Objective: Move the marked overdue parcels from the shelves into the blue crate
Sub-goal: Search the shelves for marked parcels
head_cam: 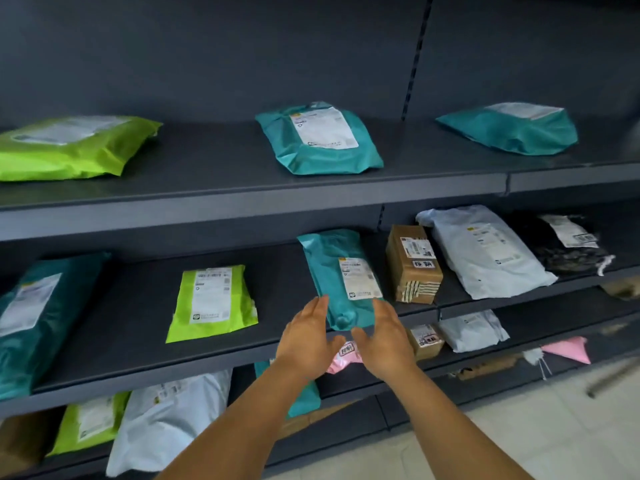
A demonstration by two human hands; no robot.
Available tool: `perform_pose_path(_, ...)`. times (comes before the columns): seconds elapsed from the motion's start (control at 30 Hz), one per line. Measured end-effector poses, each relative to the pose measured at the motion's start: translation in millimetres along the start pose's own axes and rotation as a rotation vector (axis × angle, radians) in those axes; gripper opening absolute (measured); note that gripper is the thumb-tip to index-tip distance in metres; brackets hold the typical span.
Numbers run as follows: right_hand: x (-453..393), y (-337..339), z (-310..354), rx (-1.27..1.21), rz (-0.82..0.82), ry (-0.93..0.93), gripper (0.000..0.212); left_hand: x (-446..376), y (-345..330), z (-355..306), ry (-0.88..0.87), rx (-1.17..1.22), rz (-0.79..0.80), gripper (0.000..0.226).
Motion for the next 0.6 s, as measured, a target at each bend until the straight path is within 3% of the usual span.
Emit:
perform_pose_path(0.23,-45.8,-7.8,-36.5,-0.059,0.011,-0.086,0.062,-49.7,-38.8,3.8,0.027,0.024,0.127,0.082)
perform_pose_path(0.43,-77.9,-29.5,-53.2,-0.06,0.143,-0.064,0.066,-70.6,-62.0,7.3,0.053,0.067,0.18,0.074)
perform_pose_path(0.6,-90.2,-44.0,-54.5,-0.067,0.246,0.046,0.064,-71.4,-71.4,13.4,0.178,0.082,0.102,0.063)
Point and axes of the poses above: each hand's wrist, its own x-axis away from the middle knuckle, its own y-axis out of the back of the hand, z = x × y, the point moved 7 cm from there along -x, towards the middle knuckle, and after that the axes turned 2 degrees about -z, right-handed, at the moved point
